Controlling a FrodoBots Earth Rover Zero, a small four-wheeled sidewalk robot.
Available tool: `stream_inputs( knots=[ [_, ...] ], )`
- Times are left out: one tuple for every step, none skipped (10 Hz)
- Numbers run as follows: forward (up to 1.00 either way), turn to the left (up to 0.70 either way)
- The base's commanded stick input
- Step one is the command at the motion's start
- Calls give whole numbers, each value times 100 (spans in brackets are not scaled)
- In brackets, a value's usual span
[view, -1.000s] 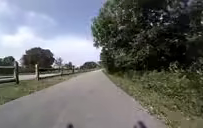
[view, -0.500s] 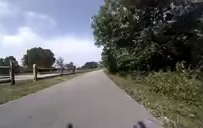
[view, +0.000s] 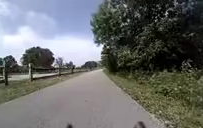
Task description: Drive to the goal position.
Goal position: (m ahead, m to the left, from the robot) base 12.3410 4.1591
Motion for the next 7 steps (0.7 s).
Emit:
stream_inputs(
  knots=[
    [70,7],
    [70,14],
    [70,14],
    [70,14],
    [70,14],
    [70,14],
    [70,14]
  ],
)
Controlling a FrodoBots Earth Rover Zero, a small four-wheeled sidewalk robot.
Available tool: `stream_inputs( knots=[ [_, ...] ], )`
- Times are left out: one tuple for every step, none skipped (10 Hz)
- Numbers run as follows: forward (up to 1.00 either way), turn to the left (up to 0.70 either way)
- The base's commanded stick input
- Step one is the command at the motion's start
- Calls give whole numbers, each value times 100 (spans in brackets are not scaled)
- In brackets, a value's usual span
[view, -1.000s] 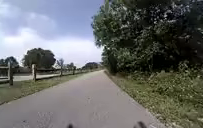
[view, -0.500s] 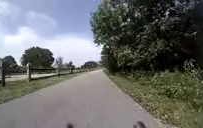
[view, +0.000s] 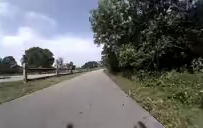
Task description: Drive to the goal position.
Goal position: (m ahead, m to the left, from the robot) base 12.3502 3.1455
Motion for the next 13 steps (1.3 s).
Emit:
stream_inputs(
  knots=[
    [70,14],
    [70,14],
    [70,14],
    [70,0],
    [70,0],
    [70,0],
    [70,0],
    [70,0],
    [70,0],
    [70,0],
    [70,0],
    [70,0],
    [70,0]
  ],
)
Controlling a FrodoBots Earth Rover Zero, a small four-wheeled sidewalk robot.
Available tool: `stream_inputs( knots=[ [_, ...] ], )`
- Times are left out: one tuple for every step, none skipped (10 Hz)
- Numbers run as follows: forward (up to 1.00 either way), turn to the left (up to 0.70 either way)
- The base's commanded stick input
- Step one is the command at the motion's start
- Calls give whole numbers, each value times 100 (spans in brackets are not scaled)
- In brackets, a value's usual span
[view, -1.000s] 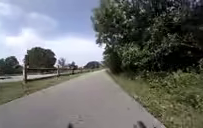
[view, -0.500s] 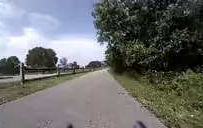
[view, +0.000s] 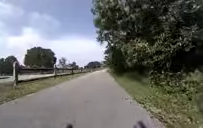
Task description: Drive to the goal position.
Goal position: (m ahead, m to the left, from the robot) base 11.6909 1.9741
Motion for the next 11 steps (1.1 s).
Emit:
stream_inputs(
  knots=[
    [70,0],
    [70,0],
    [70,0],
    [70,0],
    [70,0],
    [70,0],
    [70,0],
    [70,0],
    [70,0],
    [70,0],
    [70,5]
  ],
)
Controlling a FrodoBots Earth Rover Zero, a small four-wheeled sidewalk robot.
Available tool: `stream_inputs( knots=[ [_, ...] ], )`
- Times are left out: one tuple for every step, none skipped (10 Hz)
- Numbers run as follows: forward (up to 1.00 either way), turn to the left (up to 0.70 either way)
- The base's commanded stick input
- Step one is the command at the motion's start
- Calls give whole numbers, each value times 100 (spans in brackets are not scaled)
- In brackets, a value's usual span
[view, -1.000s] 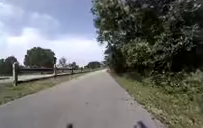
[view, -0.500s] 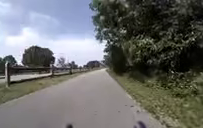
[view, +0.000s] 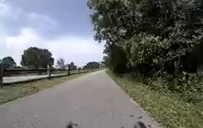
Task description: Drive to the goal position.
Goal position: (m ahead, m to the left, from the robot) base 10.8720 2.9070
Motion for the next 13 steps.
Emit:
stream_inputs(
  knots=[
    [70,14],
    [70,14],
    [70,14],
    [70,14],
    [70,14],
    [70,14],
    [70,10],
    [70,0],
    [70,0],
    [70,0],
    [70,0],
    [70,0],
    [70,0]
  ],
)
